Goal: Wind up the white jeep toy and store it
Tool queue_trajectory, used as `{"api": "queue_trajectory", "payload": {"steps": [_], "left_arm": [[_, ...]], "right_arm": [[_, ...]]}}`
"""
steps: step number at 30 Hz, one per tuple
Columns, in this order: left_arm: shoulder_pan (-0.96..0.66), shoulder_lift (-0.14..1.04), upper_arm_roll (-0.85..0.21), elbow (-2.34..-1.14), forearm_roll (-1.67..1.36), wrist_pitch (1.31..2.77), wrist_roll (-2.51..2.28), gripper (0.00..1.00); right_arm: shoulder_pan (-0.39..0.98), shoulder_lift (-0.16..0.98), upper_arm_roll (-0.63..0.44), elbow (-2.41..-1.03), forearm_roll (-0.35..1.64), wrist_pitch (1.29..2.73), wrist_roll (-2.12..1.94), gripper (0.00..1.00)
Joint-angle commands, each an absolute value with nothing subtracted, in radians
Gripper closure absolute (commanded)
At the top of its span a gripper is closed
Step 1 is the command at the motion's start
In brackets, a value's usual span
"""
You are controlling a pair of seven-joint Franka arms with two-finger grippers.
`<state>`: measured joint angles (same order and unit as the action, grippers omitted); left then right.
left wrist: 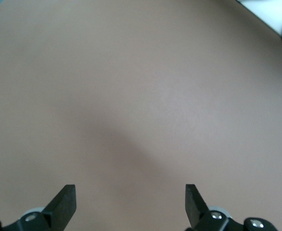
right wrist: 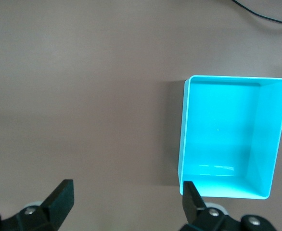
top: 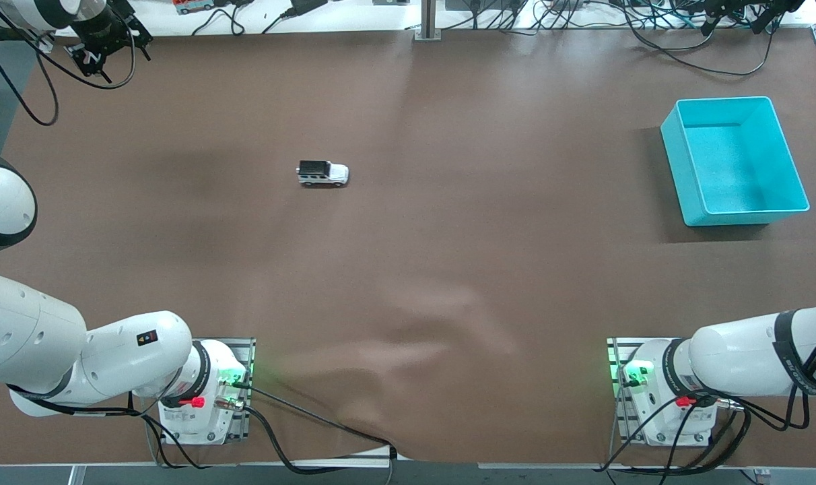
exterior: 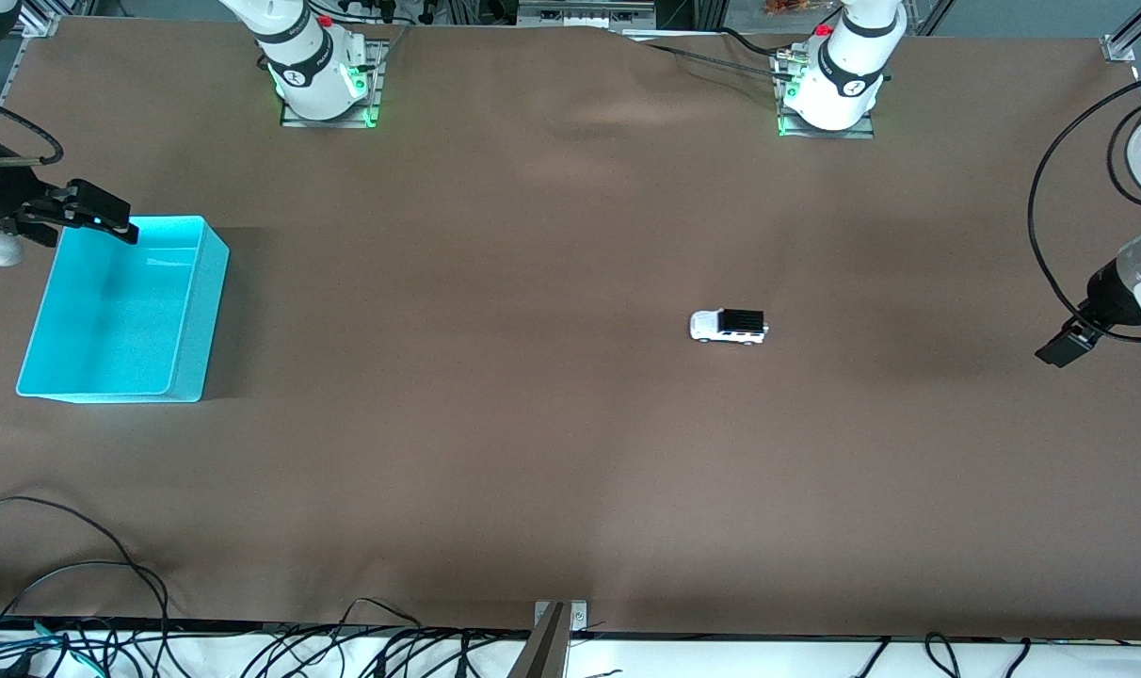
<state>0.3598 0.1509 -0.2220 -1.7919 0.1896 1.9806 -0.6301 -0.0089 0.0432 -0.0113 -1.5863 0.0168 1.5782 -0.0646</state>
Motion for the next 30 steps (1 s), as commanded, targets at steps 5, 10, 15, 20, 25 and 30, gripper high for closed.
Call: {"api": "queue_trajectory", "payload": {"steps": [5,10,15,20,25,30], "left_arm": [[0.357,0.16,-0.224,-1.625,0.087,1.795,-0.269,0.0],[0.357,0.16,-0.245,-1.566,0.077,1.72,-0.135,0.0],[0.36,0.156,-0.247,-1.543,0.031,1.686,-0.051,0.0],[0.359,0.149,-0.252,-1.543,0.006,1.68,-0.005,0.0],[0.36,0.147,-0.27,-1.543,0.006,1.677,0.0,0.0],[0.36,0.134,-0.282,-1.542,0.009,1.677,-0.002,0.0]], "right_arm": [[-0.014,0.041,-0.005,-1.574,0.008,1.566,-0.08,0.0],[-0.014,0.041,-0.005,-1.574,0.008,1.566,-0.08,0.0],[-0.014,0.041,-0.006,-1.574,0.008,1.566,-0.08,0.0],[-0.014,0.041,-0.005,-1.574,0.008,1.566,-0.08,0.0],[-0.014,0.041,-0.006,-1.574,0.008,1.566,-0.08,0.0],[-0.014,0.043,-0.006,-1.574,0.008,1.566,-0.08,0.0]]}}
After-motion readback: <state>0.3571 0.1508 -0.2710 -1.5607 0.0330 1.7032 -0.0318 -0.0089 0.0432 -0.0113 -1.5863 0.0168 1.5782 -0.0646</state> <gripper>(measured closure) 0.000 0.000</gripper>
